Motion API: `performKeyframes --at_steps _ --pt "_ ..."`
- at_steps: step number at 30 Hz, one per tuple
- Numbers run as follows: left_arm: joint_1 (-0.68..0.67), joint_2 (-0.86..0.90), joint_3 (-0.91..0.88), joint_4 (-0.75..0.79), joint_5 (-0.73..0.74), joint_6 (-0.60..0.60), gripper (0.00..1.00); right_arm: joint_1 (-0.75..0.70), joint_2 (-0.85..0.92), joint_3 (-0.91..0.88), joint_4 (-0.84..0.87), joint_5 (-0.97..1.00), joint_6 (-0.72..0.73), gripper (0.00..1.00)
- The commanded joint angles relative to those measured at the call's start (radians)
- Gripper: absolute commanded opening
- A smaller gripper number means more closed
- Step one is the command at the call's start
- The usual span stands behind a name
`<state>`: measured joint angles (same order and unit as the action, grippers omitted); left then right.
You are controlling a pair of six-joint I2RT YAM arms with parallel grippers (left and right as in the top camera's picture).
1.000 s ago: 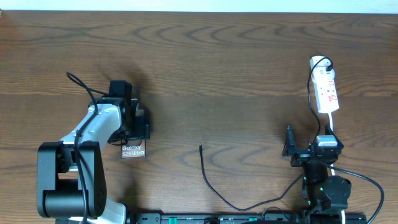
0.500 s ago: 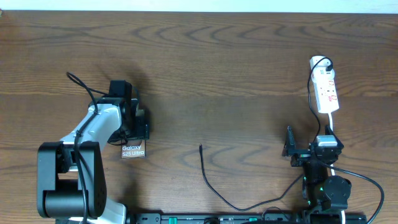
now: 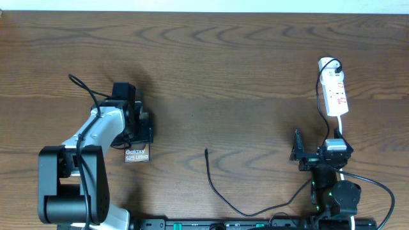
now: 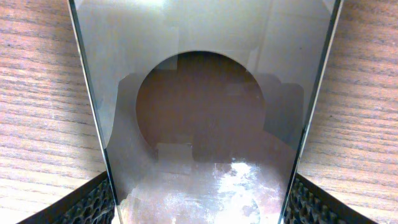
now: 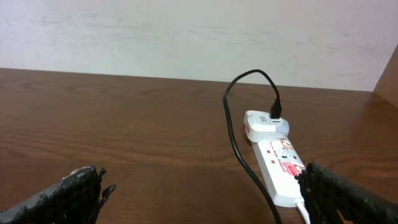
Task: Plug charger to phone and switch on socket
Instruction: 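Lower the left gripper and close it on the phone's sides, then lift the phone with the left gripper and raise it upright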
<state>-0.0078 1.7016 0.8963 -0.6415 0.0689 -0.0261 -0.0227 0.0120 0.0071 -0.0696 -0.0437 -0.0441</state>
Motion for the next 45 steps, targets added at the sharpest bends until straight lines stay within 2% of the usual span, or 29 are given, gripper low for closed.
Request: performKeyframes --at_steps 1,6,12,29,45 --pt "0.002 0.023 -0.036 0.004 -0.006 -0.002 0.56 -0.003 -0.006 -0.002 -0.005 0.008 0.006 0.99" --pt "0.002 0.023 -0.036 0.004 -0.006 -0.002 0.43 -0.003 -0.006 -0.002 -0.005 0.008 0.006 0.99" --pt "0.002 0.023 -0.036 0.004 -0.006 -0.002 0.08 -0.003 -0.006 -0.002 -0.005 0.008 0.006 0.99" --pt "0.002 0.023 0.011 0.000 -0.006 -0.002 0.07 -0.003 -0.006 -0.002 -0.005 0.008 0.006 0.99" --pt "0.002 -0.004 0.206 -0.138 -0.006 -0.002 0.07 -0.003 -0.006 -0.002 -0.005 0.008 0.006 0.99"
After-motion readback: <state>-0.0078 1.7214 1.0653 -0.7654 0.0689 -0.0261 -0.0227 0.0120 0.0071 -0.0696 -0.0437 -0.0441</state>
